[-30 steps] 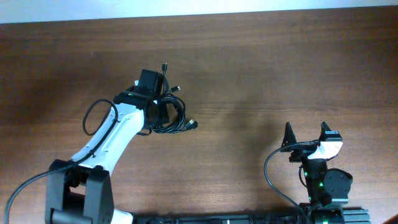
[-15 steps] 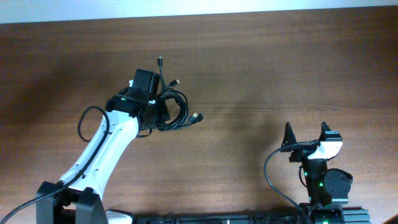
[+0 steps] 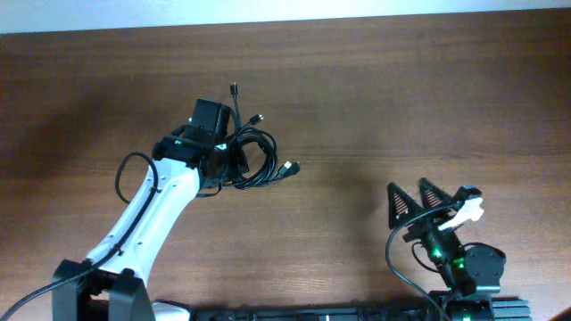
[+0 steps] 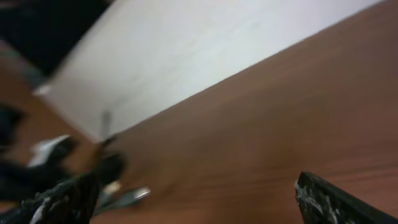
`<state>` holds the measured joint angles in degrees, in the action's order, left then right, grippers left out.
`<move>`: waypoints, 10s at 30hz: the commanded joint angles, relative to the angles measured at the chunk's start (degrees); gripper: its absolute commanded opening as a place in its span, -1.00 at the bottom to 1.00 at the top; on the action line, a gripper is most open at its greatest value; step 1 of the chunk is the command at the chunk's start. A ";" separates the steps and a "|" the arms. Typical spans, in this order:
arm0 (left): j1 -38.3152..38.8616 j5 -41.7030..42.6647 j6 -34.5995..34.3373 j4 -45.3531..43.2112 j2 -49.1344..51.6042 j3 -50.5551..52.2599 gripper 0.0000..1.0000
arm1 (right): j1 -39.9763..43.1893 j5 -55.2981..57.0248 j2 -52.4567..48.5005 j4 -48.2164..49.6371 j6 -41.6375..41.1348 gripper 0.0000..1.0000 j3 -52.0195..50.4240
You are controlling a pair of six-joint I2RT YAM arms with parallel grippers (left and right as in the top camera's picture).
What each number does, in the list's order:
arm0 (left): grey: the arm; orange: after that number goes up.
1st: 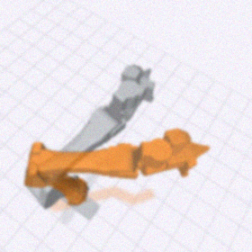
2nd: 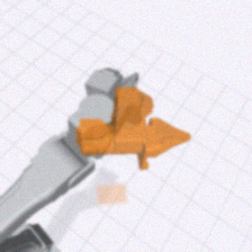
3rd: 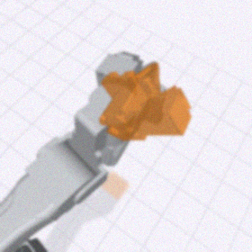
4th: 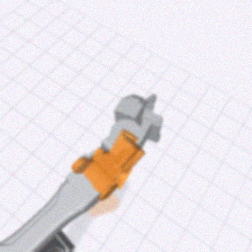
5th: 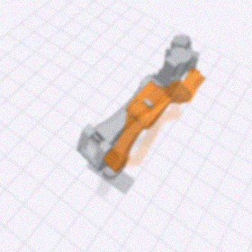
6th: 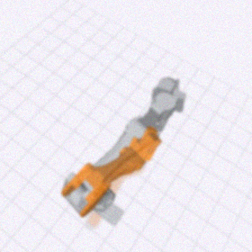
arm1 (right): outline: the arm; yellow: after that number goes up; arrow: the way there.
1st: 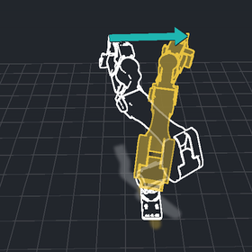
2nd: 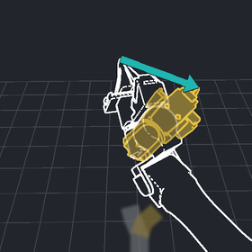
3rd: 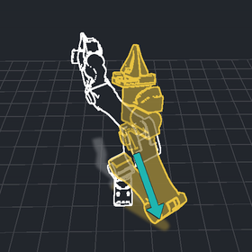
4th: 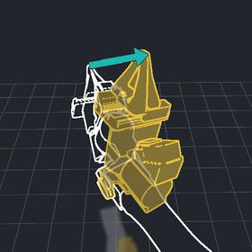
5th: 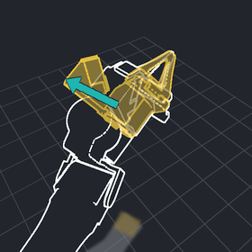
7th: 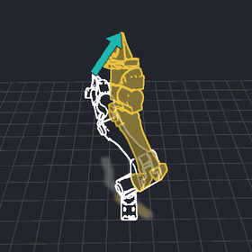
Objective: Untangle cables
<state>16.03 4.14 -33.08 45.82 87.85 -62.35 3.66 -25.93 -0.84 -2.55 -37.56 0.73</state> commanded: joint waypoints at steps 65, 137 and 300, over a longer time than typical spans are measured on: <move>4.13 12.68 19.69 -8.31 -3.28 -0.07 0.31 | -22.77 -19.93 -76.46 -9.22 5.64 -0.92 42.01; -0.13 14.12 -54.40 -1.38 -7.82 0.50 -1.00 | -41.68 -0.33 -76.48 0.48 9.68 0.59 41.92; 9.88 -0.96 -44.68 -8.15 -7.85 0.48 -1.00 | -40.09 -2.05 -82.77 16.61 -65.42 -0.47 41.97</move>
<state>25.76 3.88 -77.62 37.52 80.34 -61.39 -35.83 -28.32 -82.32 12.91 -102.21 42.28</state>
